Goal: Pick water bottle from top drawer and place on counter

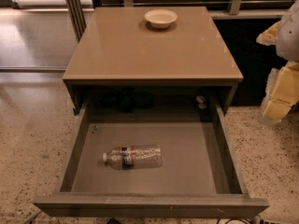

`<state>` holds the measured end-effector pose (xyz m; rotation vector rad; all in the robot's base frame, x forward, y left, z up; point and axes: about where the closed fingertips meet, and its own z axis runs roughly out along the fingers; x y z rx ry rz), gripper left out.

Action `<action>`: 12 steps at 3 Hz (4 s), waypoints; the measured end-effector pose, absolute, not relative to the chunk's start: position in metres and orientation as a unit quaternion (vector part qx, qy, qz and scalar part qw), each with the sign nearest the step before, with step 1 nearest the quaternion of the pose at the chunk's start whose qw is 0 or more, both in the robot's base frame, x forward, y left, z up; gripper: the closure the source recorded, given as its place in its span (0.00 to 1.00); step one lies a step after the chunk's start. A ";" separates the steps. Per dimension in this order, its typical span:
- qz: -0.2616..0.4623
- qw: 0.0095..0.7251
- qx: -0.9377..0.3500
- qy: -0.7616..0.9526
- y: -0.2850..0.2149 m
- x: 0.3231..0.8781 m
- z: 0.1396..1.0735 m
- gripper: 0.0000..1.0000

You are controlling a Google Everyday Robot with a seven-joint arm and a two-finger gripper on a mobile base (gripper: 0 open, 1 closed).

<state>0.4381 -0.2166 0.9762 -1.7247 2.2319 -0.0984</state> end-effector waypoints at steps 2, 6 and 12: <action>-0.051 0.168 -0.603 0.778 -0.213 0.446 0.974 0.00; 0.078 0.169 -0.631 0.753 -0.127 0.473 0.804 0.00; 0.117 0.214 -0.682 0.690 0.019 0.479 0.699 0.00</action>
Offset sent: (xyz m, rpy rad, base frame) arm 0.0208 0.0079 -0.0103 -0.0392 -0.0713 -0.0024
